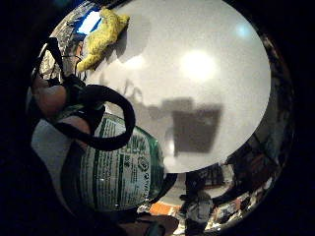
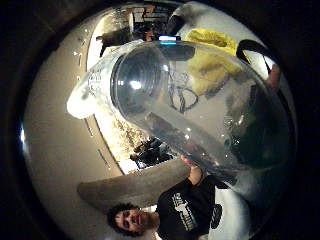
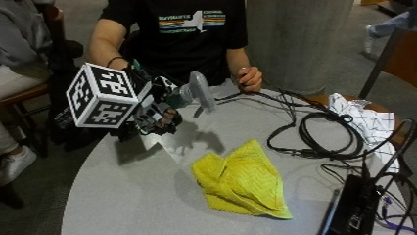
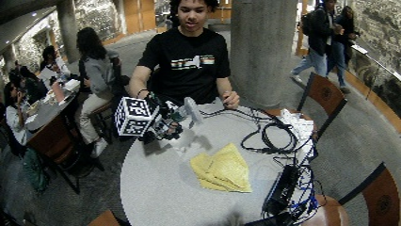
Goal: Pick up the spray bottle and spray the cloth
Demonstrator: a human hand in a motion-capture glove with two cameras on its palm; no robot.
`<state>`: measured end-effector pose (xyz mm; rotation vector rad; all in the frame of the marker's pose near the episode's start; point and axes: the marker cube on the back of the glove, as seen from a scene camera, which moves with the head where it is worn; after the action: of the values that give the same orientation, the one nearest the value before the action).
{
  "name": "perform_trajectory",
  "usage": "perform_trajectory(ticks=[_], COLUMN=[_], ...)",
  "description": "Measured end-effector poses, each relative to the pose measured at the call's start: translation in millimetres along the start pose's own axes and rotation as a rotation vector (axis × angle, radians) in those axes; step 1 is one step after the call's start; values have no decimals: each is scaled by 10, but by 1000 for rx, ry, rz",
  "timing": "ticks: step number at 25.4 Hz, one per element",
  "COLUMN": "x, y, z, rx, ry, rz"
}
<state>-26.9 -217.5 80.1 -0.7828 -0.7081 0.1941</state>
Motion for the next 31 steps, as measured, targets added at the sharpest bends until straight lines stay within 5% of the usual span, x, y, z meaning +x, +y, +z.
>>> perform_trajectory(ticks=[23, 31], x=[3, -187], y=[-147, -80], z=[80, 148], rx=[-48, 137], ry=[48, -89], rz=[140, -117])
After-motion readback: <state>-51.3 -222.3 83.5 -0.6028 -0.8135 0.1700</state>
